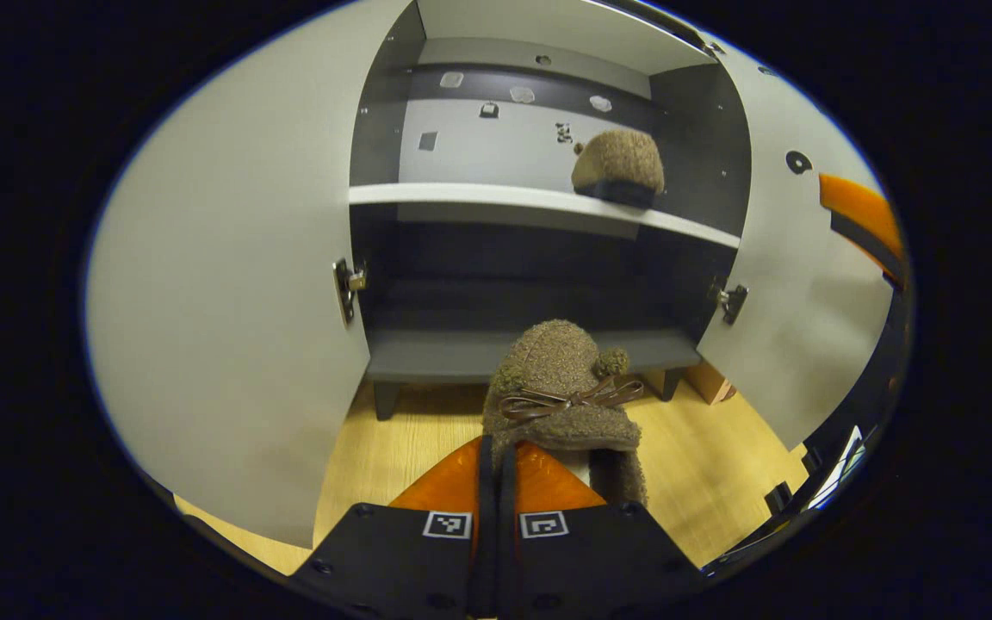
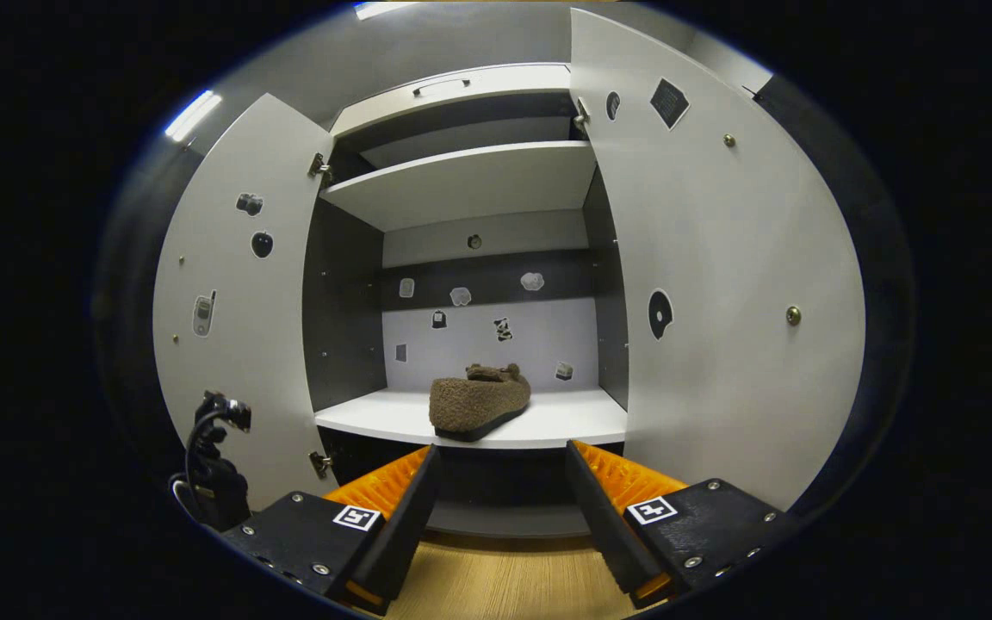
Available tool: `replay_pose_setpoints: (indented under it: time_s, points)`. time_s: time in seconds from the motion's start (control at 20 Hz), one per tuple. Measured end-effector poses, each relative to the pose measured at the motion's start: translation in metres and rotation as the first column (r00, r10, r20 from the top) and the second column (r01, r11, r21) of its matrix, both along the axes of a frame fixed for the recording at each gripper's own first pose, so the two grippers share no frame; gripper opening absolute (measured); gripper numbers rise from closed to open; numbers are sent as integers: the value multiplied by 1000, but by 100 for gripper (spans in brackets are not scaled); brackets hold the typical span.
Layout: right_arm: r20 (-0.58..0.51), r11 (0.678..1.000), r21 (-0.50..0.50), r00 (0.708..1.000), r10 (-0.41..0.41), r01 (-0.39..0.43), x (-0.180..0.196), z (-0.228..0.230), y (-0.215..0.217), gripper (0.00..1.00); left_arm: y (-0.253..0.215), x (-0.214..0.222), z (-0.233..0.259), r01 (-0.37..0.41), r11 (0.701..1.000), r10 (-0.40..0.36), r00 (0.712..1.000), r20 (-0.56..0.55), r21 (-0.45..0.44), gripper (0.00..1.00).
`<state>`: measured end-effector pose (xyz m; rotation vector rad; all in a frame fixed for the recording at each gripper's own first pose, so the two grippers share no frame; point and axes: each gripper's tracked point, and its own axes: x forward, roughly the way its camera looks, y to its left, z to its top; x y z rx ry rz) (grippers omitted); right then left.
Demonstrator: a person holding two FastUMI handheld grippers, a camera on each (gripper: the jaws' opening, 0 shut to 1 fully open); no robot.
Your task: Grab one shoe with the right hand and put it into the shoe cabinet, grab the other shoe with the left hand and put it into the shoe cabinet; then close the right door with the right hand and the left door with the left hand.
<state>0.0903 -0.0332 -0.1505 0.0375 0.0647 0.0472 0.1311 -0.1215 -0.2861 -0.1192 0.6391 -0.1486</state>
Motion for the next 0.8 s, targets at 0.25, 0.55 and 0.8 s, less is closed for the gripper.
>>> replay_pose_setpoints:
  time_s: [0.25,0.55,0.8]
  points:
    - [21,1000,-1,1000,0,0,-13,13,-3,89,0,80,92,-27,999,30,992,124,-28,7]
    - [46,1000,-5,999,6,-5,-25,27,-6,88,20,196,208,-67,996,78,980,181,-65,6]
    - [55,1000,-9,998,-3,3,-25,32,-10,88,11,239,227,-80,996,85,977,196,-31,6]
